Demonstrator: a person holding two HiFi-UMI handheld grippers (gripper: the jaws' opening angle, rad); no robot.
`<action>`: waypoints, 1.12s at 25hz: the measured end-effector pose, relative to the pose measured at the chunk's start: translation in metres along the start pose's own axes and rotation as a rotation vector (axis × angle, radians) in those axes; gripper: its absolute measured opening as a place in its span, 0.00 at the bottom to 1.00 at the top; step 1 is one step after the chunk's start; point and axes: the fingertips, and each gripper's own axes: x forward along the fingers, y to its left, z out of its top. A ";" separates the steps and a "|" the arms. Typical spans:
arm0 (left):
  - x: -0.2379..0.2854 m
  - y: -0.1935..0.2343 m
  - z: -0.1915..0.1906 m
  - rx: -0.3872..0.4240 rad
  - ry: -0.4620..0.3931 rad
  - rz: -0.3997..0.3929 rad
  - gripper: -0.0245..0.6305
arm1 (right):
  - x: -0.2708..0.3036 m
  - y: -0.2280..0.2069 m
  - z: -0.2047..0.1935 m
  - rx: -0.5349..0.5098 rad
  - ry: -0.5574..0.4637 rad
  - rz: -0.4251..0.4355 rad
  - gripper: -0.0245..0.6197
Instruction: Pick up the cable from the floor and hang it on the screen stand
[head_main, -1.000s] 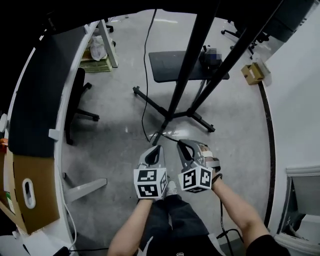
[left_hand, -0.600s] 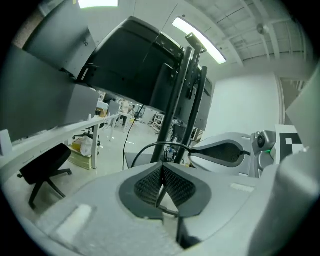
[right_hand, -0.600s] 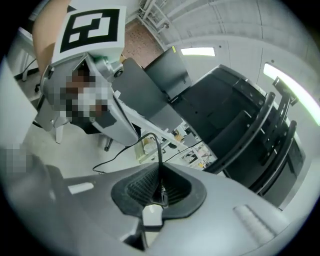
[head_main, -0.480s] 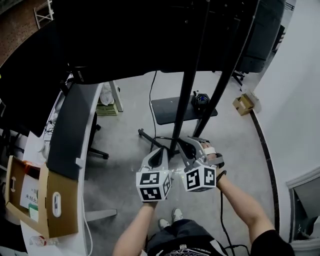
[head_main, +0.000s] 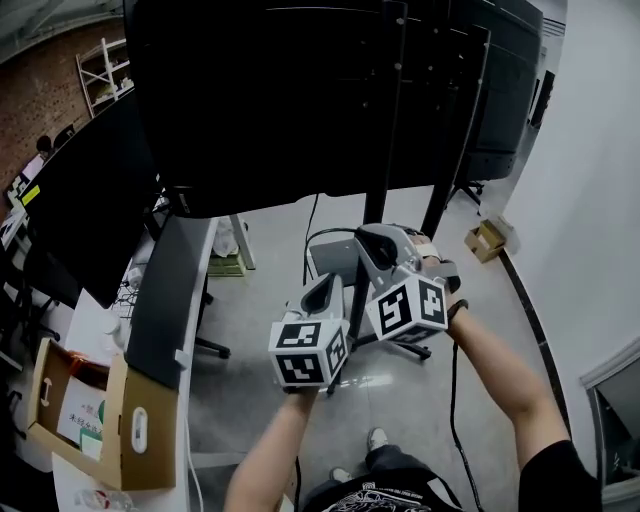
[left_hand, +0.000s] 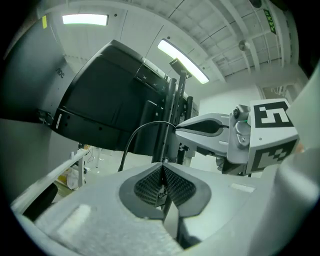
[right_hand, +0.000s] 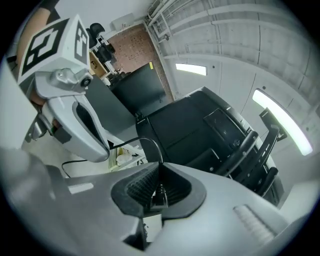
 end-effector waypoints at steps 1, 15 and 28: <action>0.002 -0.002 0.010 0.012 -0.009 -0.006 0.04 | 0.002 -0.012 0.005 -0.012 -0.004 -0.007 0.08; 0.035 -0.026 0.145 0.165 -0.126 -0.028 0.04 | 0.016 -0.164 0.070 -0.187 -0.089 -0.172 0.08; 0.110 -0.038 0.243 0.230 -0.181 0.004 0.04 | 0.046 -0.308 0.116 -0.286 -0.162 -0.223 0.07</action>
